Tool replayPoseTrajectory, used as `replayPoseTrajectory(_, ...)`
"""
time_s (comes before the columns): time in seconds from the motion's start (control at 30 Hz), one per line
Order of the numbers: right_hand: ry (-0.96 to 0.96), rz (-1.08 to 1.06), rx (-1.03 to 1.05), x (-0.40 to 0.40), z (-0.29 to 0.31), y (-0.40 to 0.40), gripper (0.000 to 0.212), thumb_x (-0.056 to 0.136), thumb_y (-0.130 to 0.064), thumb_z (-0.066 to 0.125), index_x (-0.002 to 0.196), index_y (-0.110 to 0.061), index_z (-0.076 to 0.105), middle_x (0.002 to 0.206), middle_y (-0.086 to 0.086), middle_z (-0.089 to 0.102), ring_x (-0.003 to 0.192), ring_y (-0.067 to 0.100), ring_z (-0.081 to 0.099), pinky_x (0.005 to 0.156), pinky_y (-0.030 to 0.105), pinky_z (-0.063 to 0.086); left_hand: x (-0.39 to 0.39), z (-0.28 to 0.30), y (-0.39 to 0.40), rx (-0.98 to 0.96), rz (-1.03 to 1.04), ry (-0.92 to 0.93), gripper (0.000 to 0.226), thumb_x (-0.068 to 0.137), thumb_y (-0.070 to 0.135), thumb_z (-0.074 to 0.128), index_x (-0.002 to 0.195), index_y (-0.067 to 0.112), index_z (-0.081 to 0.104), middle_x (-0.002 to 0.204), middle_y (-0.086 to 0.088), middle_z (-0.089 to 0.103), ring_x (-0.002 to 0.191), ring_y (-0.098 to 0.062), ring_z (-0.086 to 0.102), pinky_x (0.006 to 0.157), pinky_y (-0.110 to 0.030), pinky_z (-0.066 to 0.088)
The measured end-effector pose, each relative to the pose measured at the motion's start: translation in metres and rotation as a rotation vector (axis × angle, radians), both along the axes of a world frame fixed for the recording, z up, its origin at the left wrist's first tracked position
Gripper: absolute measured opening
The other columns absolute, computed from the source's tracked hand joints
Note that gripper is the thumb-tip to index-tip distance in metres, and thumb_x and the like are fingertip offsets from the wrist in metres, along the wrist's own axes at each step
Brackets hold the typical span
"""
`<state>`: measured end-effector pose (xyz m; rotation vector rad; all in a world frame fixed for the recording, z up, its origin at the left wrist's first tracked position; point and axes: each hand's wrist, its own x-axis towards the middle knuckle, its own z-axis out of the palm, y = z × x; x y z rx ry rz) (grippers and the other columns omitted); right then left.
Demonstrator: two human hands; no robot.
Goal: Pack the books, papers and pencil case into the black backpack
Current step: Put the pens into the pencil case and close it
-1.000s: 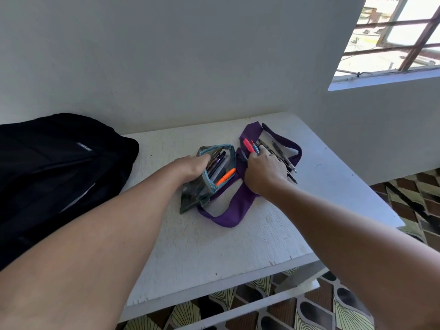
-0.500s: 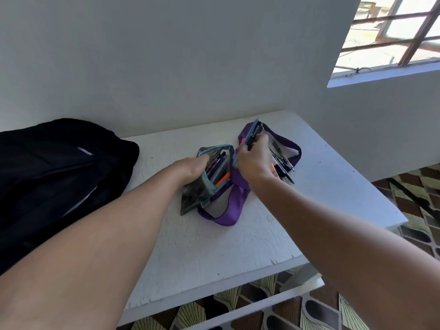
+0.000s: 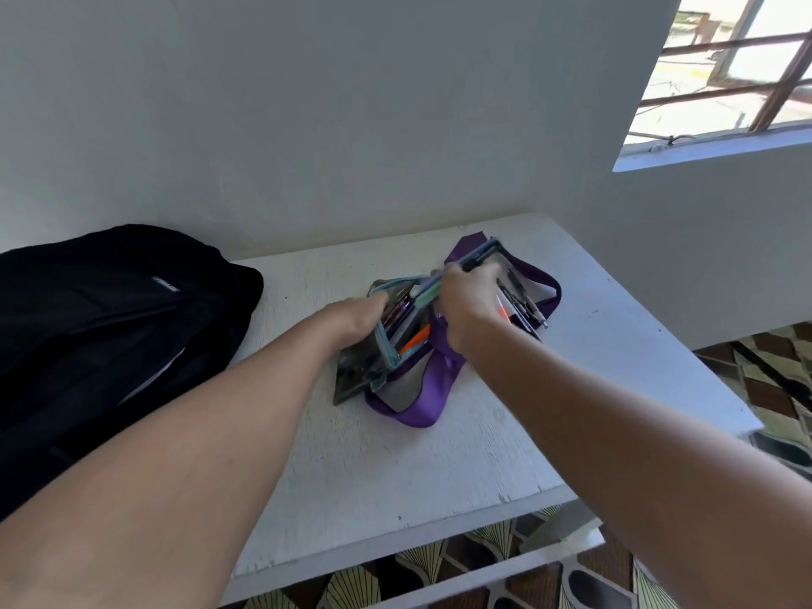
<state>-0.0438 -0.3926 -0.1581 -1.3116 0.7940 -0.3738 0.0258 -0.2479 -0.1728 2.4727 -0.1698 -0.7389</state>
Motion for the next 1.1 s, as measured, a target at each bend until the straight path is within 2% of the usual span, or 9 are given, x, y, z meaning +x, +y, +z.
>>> replayPoseTrajectory(0.07,0.082,0.139,-0.013,0.000,-0.021,0.018,0.024,0.091,-0.031,0.062,0.106,-0.015,0.052,0.107,0.005,0.069,0.087,0.021,0.068,0.078,0.040,0.060,0.007,-0.004,0.002,-0.040,0.032,0.046,0.100,0.074,0.078,0.021,0.147,0.017,0.050,0.155,-0.017,0.045,0.136,-0.035,0.046,0.115,-0.051,0.036)
replayPoseTrajectory(0.13,0.140,0.283,-0.234,-0.010,-0.030,0.034,0.017,0.088,-0.029,0.068,0.097,-0.015,0.065,0.096,0.008,0.074,0.085,0.025,0.072,0.079,0.041,0.063,0.019,-0.013,0.005,-0.091,0.059,0.067,0.105,0.069,0.085,0.020,0.146,0.022,0.052,0.153,-0.015,0.047,0.134,-0.034,0.048,0.114,-0.054,0.036)
replayPoseTrajectory(0.23,0.238,0.503,-0.572,-0.016,-0.027,0.036,0.031,0.094,-0.040,0.067,0.079,-0.013,0.066,0.080,0.006,0.069,0.080,0.026,0.066,0.062,0.030,0.049,0.023,-0.016,0.009,-0.121,0.096,0.069,0.100,0.075,0.087,0.018,0.143,0.023,0.056,0.140,-0.016,0.057,0.123,-0.033,0.055,0.110,-0.053,0.041)
replayPoseTrajectory(0.37,0.254,0.630,-0.756,-0.020,-0.020,0.026,0.047,0.099,-0.046,0.061,0.084,-0.003,0.071,0.080,0.010,0.071,0.076,0.024,0.064,0.066,0.033,0.047,0.008,-0.002,0.008,-0.138,0.133,0.085,0.091,0.084,0.082,0.020,0.144,0.023,0.056,0.144,-0.017,0.054,0.125,-0.034,0.054,0.111,-0.052,0.040)
replayPoseTrajectory(0.5,0.242,0.464,-0.777,-0.027,-0.024,0.004,0.027,0.098,-0.040,0.054,0.106,-0.015,0.061,0.096,0.005,0.069,0.091,0.027,0.066,0.080,0.037,0.054,0.000,0.004,0.009,-0.134,0.149,0.089,0.087,0.092,0.078,0.018,0.155,0.023,0.042,0.162,-0.014,0.035,0.144,-0.035,0.038,0.116,-0.048,0.031)
replayPoseTrajectory(0.67,0.407,0.532,-0.836,-0.036,-0.030,-0.015,0.034,0.096,-0.040,0.062,0.116,-0.015,0.052,0.100,0.007,0.064,0.089,0.025,0.063,0.082,0.041,0.058,0.000,0.003,0.009,-0.131,0.159,0.118,0.088,0.090,0.081,0.018,0.158,0.027,0.036,0.164,-0.013,0.030,0.146,-0.037,0.036,0.117,-0.057,0.031)
replayPoseTrajectory(0.9,0.535,0.669,-0.984,-0.035,-0.025,-0.010,0.043,0.091,-0.019,0.065,0.125,-0.011,0.039,0.092,0.006,0.060,0.089,0.028,0.063,0.081,0.043,0.059,-0.001,0.003,0.017,-0.119,0.148,0.142,0.093,0.083,0.082,0.023,0.153,0.025,0.044,0.161,-0.013,0.038,0.143,-0.036,0.040,0.115,-0.056,0.034)
replayPoseTrajectory(1.0,0.513,0.654,-0.927,-0.034,-0.023,-0.006,0.050,0.086,-0.017,0.069,0.128,-0.009,0.044,0.106,0.010,0.060,0.098,0.031,0.063,0.089,0.045,0.057,-0.002,0.001,0.023,-0.106,0.141,0.138,0.092,0.079,0.081,0.027,0.146,0.022,0.052,0.154,-0.015,0.047,0.137,-0.037,0.046,0.113,-0.058,0.037)
replayPoseTrajectory(1.1,0.445,0.598,-0.802,-0.037,-0.022,-0.003,0.052,0.085,-0.027,0.075,0.123,-0.012,0.043,0.104,0.007,0.063,0.092,0.025,0.064,0.081,0.042,0.058,-0.006,0.000,0.029,-0.148,0.147,0.133,0.089,0.076,0.079,0.031,0.136,0.019,0.061,0.143,-0.015,0.058,0.128,-0.036,0.055,0.111,-0.056,0.040)
